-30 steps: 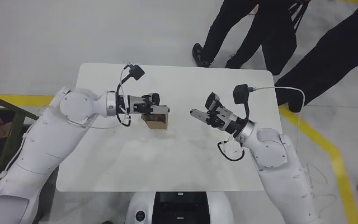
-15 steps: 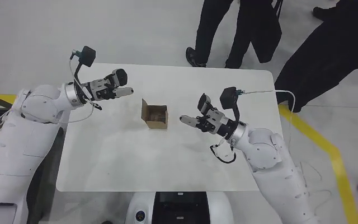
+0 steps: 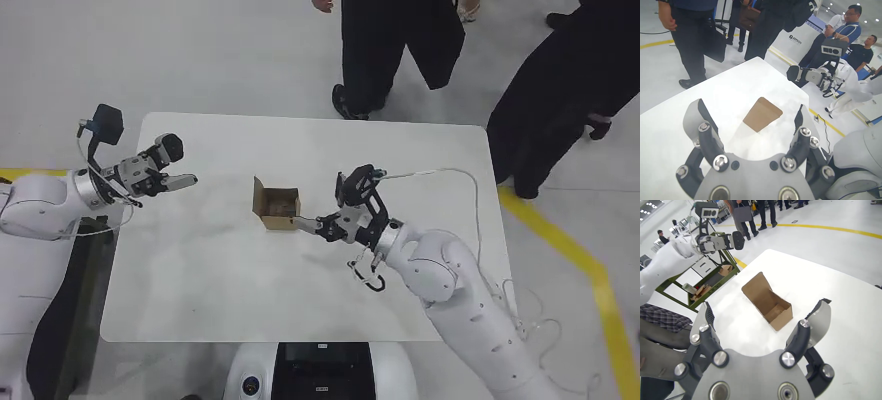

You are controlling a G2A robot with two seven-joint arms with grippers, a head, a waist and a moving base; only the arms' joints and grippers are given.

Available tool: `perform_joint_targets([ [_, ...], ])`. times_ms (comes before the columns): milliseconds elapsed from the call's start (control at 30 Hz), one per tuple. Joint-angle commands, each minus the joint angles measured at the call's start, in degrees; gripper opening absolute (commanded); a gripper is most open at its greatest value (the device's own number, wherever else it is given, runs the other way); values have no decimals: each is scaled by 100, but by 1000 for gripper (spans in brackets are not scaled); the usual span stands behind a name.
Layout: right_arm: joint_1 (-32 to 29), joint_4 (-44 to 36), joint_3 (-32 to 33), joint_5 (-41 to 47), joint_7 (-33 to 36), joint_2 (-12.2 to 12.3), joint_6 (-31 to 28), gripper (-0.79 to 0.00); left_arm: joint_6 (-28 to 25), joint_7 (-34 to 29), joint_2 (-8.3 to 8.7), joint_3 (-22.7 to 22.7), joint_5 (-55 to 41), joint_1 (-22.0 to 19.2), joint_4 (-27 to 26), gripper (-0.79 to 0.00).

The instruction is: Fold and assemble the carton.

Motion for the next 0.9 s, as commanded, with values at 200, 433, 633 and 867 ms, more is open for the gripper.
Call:
perform_joint_targets([
  [200, 136, 38, -358, -765, -65, -57, 384, 0, -12, 614, -17, -314, 491, 343, -208, 0],
  [433, 136, 38, -358, -765, -65, -57, 384, 0, -12, 614, -17, -314, 491, 343, -208, 0],
  [633, 110, 99, -356, -864, -54, -54, 453, 0, -12, 614, -17, -314, 491, 343, -208, 0],
  [867, 221, 533, -921, -1645, -30, -169, 985, 0, -12, 614, -17, -314, 491, 343, -208, 0],
])
